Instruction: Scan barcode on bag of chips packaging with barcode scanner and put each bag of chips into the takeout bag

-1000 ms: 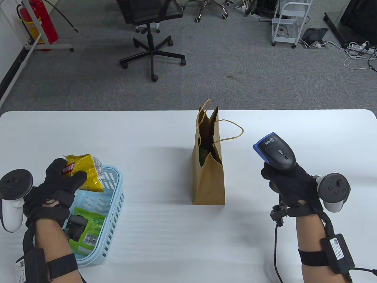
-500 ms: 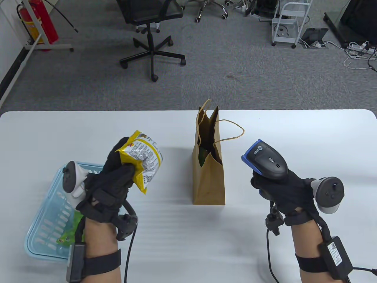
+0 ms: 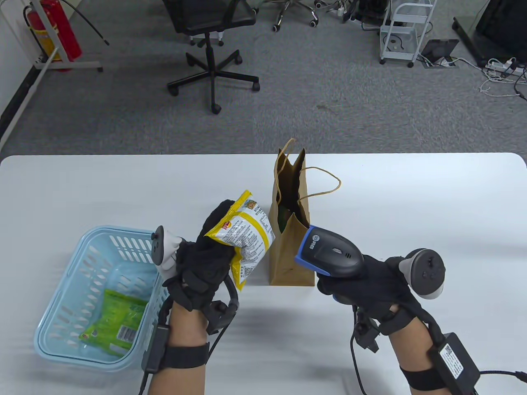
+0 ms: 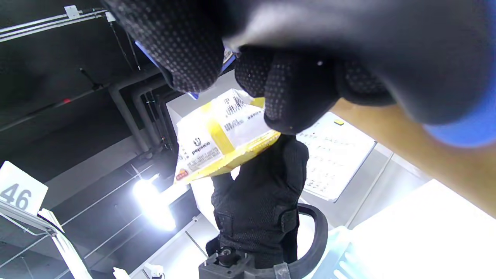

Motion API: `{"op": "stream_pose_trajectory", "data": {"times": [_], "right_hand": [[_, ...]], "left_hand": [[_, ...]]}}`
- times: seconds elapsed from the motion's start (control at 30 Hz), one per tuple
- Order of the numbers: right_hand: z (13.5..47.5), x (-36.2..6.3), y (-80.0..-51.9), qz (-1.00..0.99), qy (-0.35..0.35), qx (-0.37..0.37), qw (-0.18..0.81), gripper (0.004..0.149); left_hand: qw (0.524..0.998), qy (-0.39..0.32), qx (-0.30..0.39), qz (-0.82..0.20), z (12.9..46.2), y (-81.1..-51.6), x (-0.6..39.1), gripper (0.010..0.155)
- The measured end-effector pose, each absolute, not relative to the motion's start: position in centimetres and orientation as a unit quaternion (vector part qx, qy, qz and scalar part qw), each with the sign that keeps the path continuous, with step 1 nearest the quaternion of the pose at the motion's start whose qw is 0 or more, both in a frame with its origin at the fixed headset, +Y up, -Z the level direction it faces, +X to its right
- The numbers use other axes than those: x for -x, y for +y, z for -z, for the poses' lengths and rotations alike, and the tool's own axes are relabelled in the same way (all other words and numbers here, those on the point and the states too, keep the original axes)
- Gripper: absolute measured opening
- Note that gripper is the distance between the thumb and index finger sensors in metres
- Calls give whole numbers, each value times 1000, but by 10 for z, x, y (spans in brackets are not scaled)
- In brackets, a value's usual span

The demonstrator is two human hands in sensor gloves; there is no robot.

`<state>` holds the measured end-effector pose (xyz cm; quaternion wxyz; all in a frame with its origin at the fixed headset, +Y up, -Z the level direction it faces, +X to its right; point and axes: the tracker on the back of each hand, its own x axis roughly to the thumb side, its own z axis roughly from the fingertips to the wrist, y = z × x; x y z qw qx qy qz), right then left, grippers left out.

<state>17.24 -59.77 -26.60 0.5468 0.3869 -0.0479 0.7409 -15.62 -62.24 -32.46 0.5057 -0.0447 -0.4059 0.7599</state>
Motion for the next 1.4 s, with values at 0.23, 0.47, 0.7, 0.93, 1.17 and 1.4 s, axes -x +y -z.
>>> {"op": "stream_pose_trajectory", "data": {"times": [0.23, 0.47, 0.7, 0.93, 1.17, 1.4], "right_hand": [[275, -174, -608, -733, -31, -384, 561, 59], [274, -171, -609, -744, -32, -398, 536, 58], [275, -171, -610, -747, -31, -397, 532, 58], [276, -172, -610, -749, -31, -392, 534, 58], [276, -171, -611, -748, -29, -393, 533, 58], [274, -178, -606, -740, -38, -390, 546, 58]], "left_hand": [[527, -404, 55, -746, 324, -629, 149, 85], [534, -401, 59, -742, 323, -632, 146, 85], [534, -405, 60, -740, 323, -634, 147, 85], [538, -399, 60, -740, 322, -635, 146, 85], [541, -399, 63, -738, 322, -635, 144, 85], [538, -406, 68, -736, 319, -629, 140, 84]]}}
